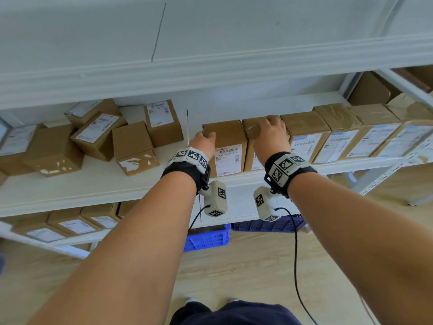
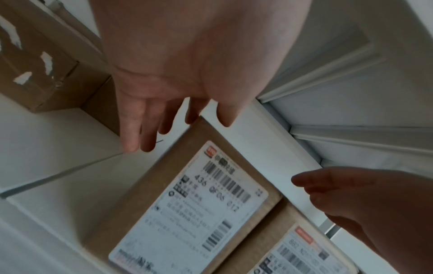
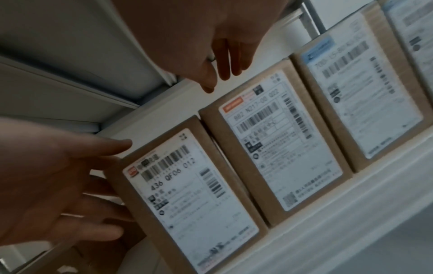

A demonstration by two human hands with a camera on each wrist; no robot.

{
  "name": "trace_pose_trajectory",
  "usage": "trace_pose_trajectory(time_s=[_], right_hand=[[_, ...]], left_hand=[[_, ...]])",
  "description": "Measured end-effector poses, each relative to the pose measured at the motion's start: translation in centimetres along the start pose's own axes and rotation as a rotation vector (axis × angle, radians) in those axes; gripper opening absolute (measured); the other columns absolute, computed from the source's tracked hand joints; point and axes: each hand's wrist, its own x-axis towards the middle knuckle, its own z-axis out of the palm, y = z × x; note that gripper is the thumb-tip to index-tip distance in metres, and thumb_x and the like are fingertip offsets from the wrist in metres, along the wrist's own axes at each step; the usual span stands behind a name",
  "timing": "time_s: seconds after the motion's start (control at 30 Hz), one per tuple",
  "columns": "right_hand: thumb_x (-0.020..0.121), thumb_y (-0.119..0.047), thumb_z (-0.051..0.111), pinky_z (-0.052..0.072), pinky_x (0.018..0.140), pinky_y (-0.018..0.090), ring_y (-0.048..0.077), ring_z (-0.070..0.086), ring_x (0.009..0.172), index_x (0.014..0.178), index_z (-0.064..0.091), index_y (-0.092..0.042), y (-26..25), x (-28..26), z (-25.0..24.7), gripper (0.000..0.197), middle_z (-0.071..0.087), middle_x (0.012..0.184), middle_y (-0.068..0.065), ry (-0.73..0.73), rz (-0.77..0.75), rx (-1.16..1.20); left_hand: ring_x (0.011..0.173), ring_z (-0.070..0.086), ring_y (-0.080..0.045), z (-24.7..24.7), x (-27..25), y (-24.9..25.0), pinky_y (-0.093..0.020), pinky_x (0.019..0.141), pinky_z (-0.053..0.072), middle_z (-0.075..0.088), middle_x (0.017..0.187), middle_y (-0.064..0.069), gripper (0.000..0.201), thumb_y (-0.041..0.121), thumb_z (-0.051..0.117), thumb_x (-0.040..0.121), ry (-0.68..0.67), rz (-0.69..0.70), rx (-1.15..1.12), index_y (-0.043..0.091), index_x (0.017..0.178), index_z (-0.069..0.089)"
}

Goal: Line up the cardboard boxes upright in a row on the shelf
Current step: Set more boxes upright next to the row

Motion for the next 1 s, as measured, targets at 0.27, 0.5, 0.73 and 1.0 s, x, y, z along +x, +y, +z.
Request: trace_pose_trajectory(time_s=[0.27, 0.5, 0.73, 1.0], right_hand=[[0.087, 0.004, 0.040, 0.038, 0.102, 0.034, 0.024, 0.031, 0.134, 0.127, 0.054, -0.010, -6.5, 0.8, 2.7, 0.045, 0.040, 0.141, 0.009, -0.010, -0.153, 0.134], [0.092, -0.003, 0.042, 0.043, 0.101, 0.036, 0.025, 0.036, 0.131, 0.124, 0.056, -0.008, -13.3, 0.1, 7.8, 0.036, 0.045, 0.136, 0.010, -0.030, -0.212, 0.169], [0.084, 0.008, 0.038, 0.044, 0.098, 0.036, 0.024, 0.036, 0.130, 0.128, 0.054, -0.010, -18.2, 0.0, 11.6, 0.049, 0.044, 0.136, 0.009, -0.119, -0.148, 0.118], [0.088, 0.003, 0.041, 0.040, 0.103, 0.037, 0.026, 0.037, 0.128, 0.130, 0.051, -0.011, -21.2, 0.8, 14.6, 0.046, 0.044, 0.136, 0.009, -0.161, -0.034, 0.080]], left_hand=[[0.127, 0.048, -0.034, -4.7, 2.2, -4.2, -0.038, 0.099, 0.042, 0.040, 0.146, -0.016, 0.048, 0.021, 0.040, 0.100, 0.131, 0.018, 0.216, 0.010, 0.146, 0.032], [0.145, 0.014, -0.034, -8.8, 5.0, -10.8, -0.049, 0.118, 0.018, 0.011, 0.161, -0.006, 0.061, 0.011, 0.044, 0.093, 0.043, 0.144, 0.656, 0.024, 0.150, 0.027], [0.145, 0.010, -0.031, -11.8, 8.3, -14.7, -0.056, 0.116, 0.011, 0.020, 0.154, -0.001, 0.061, 0.005, 0.043, 0.089, -0.098, 0.280, 0.764, 0.032, 0.144, 0.036], [0.130, 0.030, -0.026, -15.0, 10.1, -17.8, -0.050, 0.104, 0.031, 0.038, 0.138, -0.003, 0.034, 0.021, 0.042, 0.093, 0.024, 0.438, 0.718, 0.034, 0.121, 0.057]])
